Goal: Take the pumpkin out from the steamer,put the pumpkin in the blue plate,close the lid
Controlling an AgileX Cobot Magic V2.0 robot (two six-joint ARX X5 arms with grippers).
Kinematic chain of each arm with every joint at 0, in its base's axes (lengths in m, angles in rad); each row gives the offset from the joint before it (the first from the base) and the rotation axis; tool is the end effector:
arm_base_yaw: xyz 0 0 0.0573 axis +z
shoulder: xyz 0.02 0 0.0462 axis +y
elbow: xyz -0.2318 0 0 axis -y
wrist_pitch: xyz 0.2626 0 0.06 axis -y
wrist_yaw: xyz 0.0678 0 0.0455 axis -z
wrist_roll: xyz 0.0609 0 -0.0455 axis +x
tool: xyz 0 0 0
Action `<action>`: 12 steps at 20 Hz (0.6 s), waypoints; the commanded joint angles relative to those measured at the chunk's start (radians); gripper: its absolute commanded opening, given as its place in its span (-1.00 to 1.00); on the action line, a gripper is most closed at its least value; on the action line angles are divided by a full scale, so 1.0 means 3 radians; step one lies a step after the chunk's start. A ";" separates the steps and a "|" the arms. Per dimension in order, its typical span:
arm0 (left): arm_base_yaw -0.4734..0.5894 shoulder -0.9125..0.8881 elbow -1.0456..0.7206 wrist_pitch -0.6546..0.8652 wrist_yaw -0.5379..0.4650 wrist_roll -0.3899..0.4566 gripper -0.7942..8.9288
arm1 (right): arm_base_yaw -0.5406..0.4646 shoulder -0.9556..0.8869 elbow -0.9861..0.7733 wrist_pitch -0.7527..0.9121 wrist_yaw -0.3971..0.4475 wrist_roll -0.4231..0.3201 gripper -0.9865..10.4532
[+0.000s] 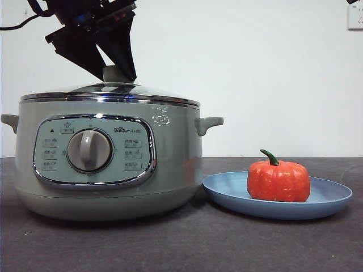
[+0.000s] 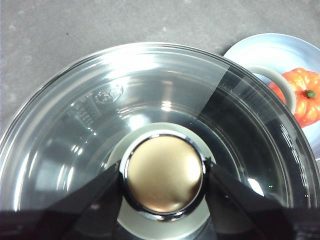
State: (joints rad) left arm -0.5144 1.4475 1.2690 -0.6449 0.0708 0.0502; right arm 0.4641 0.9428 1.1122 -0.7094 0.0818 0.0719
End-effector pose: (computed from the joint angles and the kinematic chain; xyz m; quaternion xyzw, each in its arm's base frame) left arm 0.3008 -0.1749 0.2517 0.1100 0.3836 -0.2741 0.8750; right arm 0.2193 0.1042 0.3284 -0.0378 0.2633 0.1738 0.9482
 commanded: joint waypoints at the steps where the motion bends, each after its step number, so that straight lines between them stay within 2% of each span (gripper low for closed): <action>1: -0.0037 0.0046 0.0028 0.0062 0.0039 0.0010 -0.83 | -0.0001 -0.0005 -0.0019 0.0014 0.0009 0.0033 0.11; 2: -0.0036 0.0046 0.0028 0.0053 0.0032 0.0010 -0.73 | -0.0001 -0.0005 -0.0019 0.0014 0.0009 0.0033 0.11; 3: -0.0036 0.0046 0.0028 0.0051 0.0027 0.0009 -0.47 | -0.0001 -0.0005 -0.0019 0.0014 0.0009 0.0033 0.11; 4: -0.0032 0.0046 0.0028 0.0043 0.0027 0.0009 -0.12 | 0.0000 -0.0005 -0.0019 0.0013 0.0008 0.0033 0.11; 5: -0.0032 0.0045 0.0028 0.0038 0.0027 0.0009 0.02 | -0.0001 -0.0005 -0.0019 0.0010 0.0008 0.0033 0.11; 12: -0.0033 -0.0137 0.0032 -0.0037 0.0025 0.0006 0.00 | 0.0000 -0.0006 -0.0019 -0.0108 0.0005 0.0033 0.11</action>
State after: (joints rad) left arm -0.5205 1.4204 1.2716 -0.6567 0.0738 0.0490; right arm 0.4641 0.9428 1.1122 -0.7441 0.0814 0.0719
